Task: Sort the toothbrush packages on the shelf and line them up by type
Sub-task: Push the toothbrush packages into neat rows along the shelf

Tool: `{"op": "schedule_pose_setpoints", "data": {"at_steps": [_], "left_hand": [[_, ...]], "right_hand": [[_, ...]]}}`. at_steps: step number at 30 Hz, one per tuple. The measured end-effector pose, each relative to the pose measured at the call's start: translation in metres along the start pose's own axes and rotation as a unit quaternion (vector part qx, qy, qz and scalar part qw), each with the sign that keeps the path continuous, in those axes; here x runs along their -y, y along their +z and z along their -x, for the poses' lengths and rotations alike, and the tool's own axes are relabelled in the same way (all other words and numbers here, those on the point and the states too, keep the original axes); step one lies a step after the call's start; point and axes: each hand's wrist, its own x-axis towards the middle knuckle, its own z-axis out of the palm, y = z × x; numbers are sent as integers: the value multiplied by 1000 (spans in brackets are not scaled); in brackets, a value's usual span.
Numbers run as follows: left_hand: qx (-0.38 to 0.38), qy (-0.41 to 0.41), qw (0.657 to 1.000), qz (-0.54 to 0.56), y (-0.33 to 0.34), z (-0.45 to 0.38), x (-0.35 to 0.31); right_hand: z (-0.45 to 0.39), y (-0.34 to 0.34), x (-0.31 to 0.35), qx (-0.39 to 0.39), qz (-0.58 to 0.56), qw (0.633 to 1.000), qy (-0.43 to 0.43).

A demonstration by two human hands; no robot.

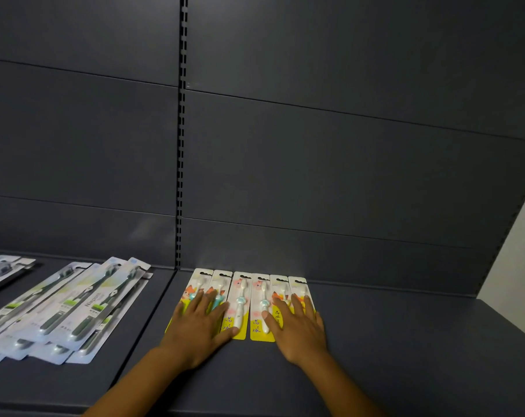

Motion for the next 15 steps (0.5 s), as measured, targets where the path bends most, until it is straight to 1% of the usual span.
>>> {"op": "schedule_pose_setpoints", "data": {"at_steps": [12,15], "left_hand": [[-31,-25,999,3,8,2,-8],[-56,-28,998,17,13,4,-9]], "right_hand": [[1,0,0,-4,4,1000,15],[2,1,-1,-7,2,1000,13]]}}
